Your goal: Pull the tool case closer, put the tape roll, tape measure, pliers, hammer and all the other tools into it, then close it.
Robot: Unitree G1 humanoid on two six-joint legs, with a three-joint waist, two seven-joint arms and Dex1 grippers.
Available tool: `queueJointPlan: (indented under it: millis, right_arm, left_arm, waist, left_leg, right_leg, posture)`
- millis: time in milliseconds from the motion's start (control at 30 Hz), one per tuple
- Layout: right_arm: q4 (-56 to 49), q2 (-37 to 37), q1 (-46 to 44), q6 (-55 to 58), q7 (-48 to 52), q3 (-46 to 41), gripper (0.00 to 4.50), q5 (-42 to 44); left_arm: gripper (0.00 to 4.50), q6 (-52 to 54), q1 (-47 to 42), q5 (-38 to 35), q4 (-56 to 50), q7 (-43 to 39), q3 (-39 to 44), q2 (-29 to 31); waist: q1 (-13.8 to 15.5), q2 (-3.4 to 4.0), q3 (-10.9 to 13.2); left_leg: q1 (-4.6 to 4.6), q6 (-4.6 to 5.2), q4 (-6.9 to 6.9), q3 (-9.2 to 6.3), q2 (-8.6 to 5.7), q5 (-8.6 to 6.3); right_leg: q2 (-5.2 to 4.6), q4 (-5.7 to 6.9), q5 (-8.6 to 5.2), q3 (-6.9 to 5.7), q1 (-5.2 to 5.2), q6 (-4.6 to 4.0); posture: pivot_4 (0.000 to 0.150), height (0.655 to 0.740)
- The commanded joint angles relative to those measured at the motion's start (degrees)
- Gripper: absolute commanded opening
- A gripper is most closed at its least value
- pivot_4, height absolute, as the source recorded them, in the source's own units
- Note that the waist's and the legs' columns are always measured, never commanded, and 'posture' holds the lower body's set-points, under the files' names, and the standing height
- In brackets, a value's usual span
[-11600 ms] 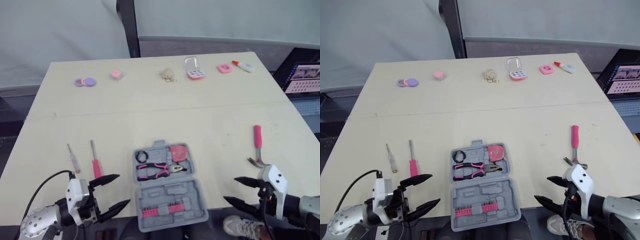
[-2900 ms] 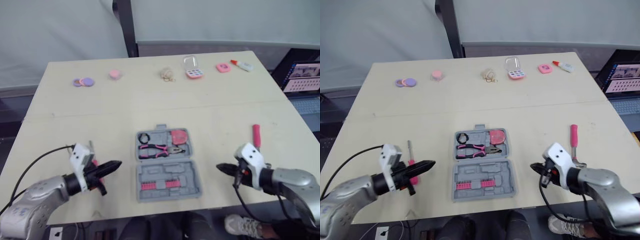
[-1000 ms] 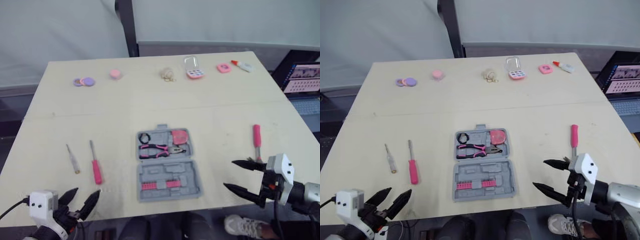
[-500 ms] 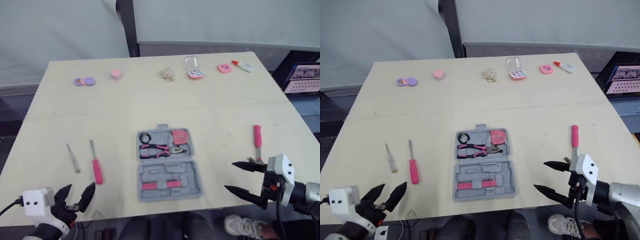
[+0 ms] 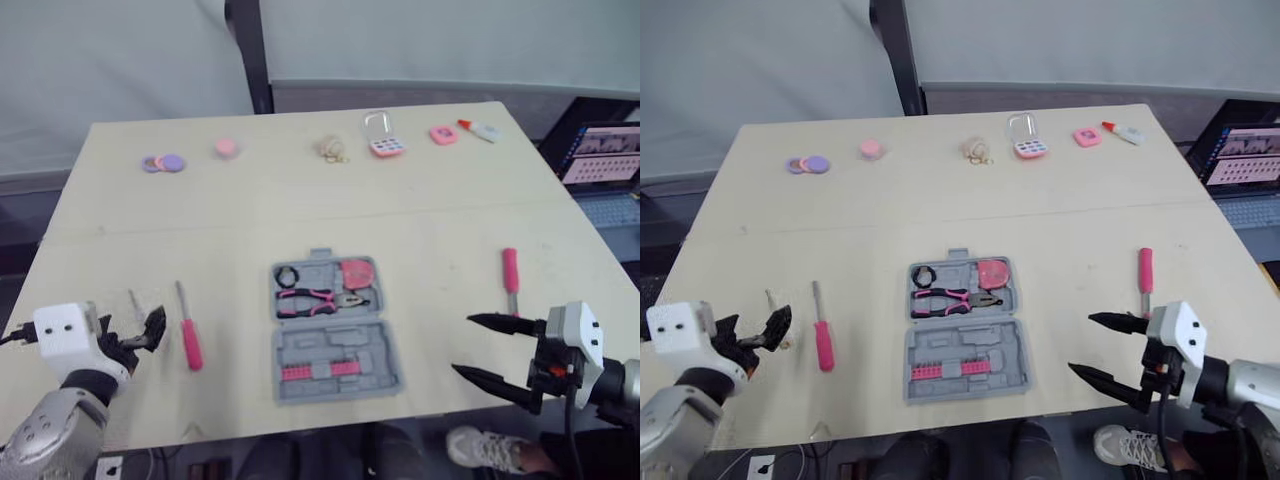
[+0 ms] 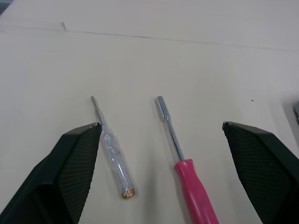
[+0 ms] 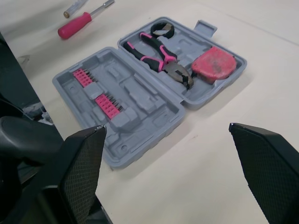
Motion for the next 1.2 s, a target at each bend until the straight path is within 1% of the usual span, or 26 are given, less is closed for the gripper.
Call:
queueJointPlan:
  millis: [33, 200, 267, 500, 667, 833, 1000, 1200]
  right_arm:
    - [-3.5, 0.3, -1.4, 0.2, -1.5, 0.5, 4.45, 2.0]
    - [-5.3, 0.5, -1.1, 0.7, -2.6, 1.0, 4.45, 2.4]
    - [-5.5, 0.4, -1.3, 0.7, -2.8, 1.0, 4.45, 2.5]
    - [-5.1, 0.0, -2.4, 0.8, -3.2, 1.3, 4.45, 1.9]
    - [-4.8, -0.4, -2.7, 1.0, -3.2, 0.9, 4.45, 1.7]
    - [-5.1, -0.3, -2.8, 1.4, -3.8, 1.0, 4.45, 1.4]
    - [-5.3, -0.3, -1.9, 1.5, -4.1, 0.4, 4.45, 1.4]
    - [-5.5, -0.3, -1.4, 1.7, -4.5, 0.3, 4.45, 1.5]
  left_arm:
    - [4.45, 3.8, -3.2, -1.4, 1.2, 2.4, 1.7, 0.8]
    - [4.45, 7.6, -5.0, -1.7, 2.3, 2.9, 2.3, 0.3]
    - [4.45, 8.9, -5.9, -1.2, 3.3, 4.2, 2.5, -0.7]
    - [4.45, 11.2, -11.2, 2.4, 9.3, 6.5, 1.6, -1.6]
    - [4.45, 14.0, -15.5, 4.2, 13.6, 7.7, 2.4, -2.1]
    - [4.45, 15.0, -20.2, 7.0, 17.6, 9.6, 2.6, -3.9]
    - [4.45, 16.7, -24.5, 9.6, 18.9, 11.6, 2.8, -5.9]
    - [4.45, 19.8, -27.6, 13.9, 19.7, 13.1, 2.2, -7.0]
  waist:
    - [0.1, 0.00, 0.0]
    - [0.2, -0.01, 0.0]
    - [0.3, -0.02, 0.0]
    - [0.3, -0.02, 0.0]
    - [0.2, -0.03, 0.0]
    - [0.4, -0.05, 0.0]
    - [0.3, -0.09, 0.0]
    - [0.3, -0.09, 0.0]
  left_leg:
    - [0.00, -0.01, 0.00, 0.00, 0.00, 0.00]
    - [0.00, -0.06, 0.01, -0.01, 0.00, -0.02]
    - [0.00, -0.06, 0.05, -0.01, 0.00, -0.01]
    - [0.01, -0.08, 0.05, -0.01, -0.05, 0.00]
    - [0.01, -0.09, 0.05, 0.00, -0.08, 0.00]
    - [0.01, -0.09, 0.06, 0.00, -0.08, 0.00]
    - [0.00, -0.10, 0.06, 0.00, -0.10, 0.01]
    - [0.00, -0.12, 0.06, 0.01, -0.09, 0.01]
  right_leg:
    - [0.01, 0.01, 0.00, -0.01, -0.01, 0.00]
    - [0.06, 0.03, 0.00, -0.02, -0.03, 0.01]
    - [0.05, 0.03, 0.01, -0.01, 0.00, 0.01]
    - [0.06, 0.06, 0.01, -0.01, -0.02, 0.02]
    - [0.06, 0.08, 0.01, -0.02, -0.03, 0.03]
    - [0.06, 0.10, 0.02, -0.03, -0.03, 0.05]
    - [0.06, 0.10, 0.04, -0.03, -0.03, 0.07]
    - [0.06, 0.11, 0.04, -0.05, -0.05, 0.08]
  posture:
    - [0.150, 0.7400]
    - [0.150, 0.7400]
    - [0.150, 0.7400]
    - [0.150, 0.7400]
    - [0.150, 0.7400]
    - [0.150, 0.7400]
    - [0.150, 0.7400]
    - [0.150, 0.7400]
